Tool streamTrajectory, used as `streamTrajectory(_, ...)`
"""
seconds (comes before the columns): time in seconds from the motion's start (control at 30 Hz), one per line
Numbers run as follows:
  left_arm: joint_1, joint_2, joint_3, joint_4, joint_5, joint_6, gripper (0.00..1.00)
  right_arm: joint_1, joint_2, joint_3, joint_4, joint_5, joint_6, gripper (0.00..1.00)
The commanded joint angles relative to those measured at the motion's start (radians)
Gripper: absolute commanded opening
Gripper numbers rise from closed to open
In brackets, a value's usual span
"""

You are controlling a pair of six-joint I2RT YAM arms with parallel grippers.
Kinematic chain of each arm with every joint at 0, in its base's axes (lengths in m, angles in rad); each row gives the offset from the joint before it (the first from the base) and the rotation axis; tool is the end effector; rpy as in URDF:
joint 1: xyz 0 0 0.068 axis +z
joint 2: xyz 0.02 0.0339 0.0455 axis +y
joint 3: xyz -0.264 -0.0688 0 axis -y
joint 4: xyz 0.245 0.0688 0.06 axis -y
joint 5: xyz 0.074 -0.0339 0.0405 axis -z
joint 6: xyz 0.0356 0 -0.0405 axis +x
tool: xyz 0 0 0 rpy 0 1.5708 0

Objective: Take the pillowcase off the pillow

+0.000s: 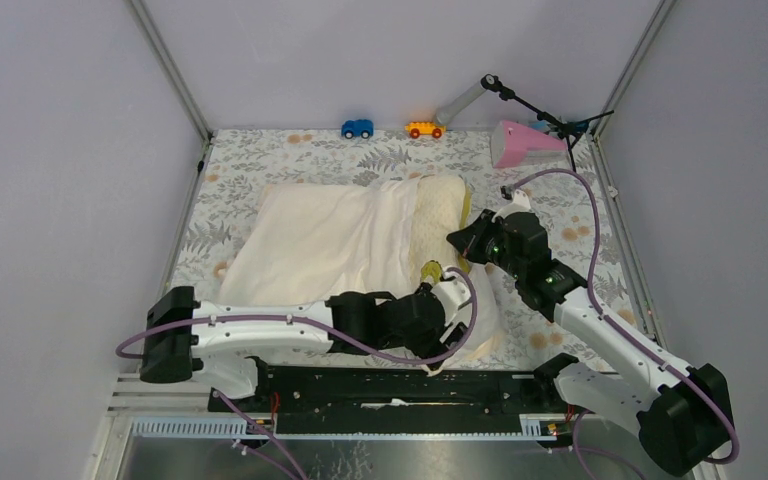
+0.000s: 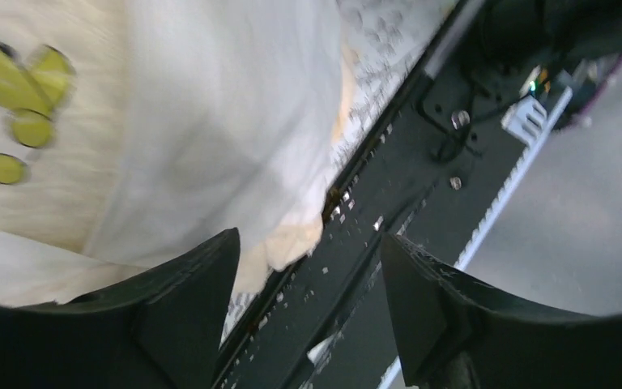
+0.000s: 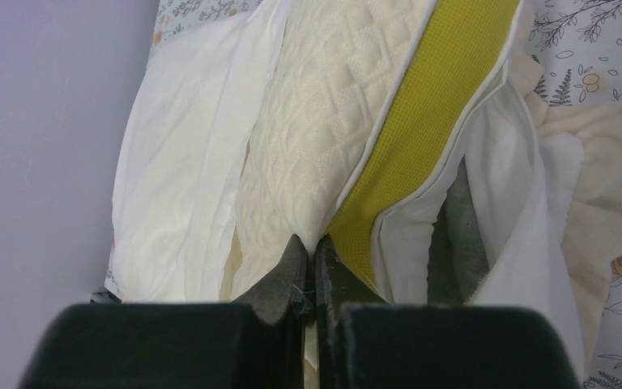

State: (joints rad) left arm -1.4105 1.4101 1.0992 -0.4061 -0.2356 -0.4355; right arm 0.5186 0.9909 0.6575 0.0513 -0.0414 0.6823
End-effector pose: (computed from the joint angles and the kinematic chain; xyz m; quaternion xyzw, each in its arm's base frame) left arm 0.0579 -0.3059 0.2849 0.3804 0.8214 -0.2633 0.3334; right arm 0.2005 0.1161 0.2804 0.0530 0.7977 0.3530 0.4862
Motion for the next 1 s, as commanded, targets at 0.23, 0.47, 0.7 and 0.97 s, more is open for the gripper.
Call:
streamTrajectory(0.23, 0.042, -0.013, -0.039, -0.255, 0.011, -0.079, 0.48, 0.003, -0.027, 0.056, 0.048, 0.037, -0.013, 0.00)
streamTrajectory(0.47, 0.198, -0.251, -0.182, -0.110, 0.073, -0.186, 0.90, 0.002, -0.043, 0.059, 0.044, 0.077, -0.022, 0.00)
streamTrajectory(0.7, 0.203, -0.224, -0.235, 0.094, 0.273, -0.273, 0.94, 0.002, -0.038, 0.069, 0.039, 0.086, -0.025, 0.00)
streamTrajectory(0.97, 0.206, -0.127, -0.257, 0.148, 0.135, -0.423, 0.69, 0.003, -0.044, 0.065, 0.039, 0.090, -0.019, 0.00)
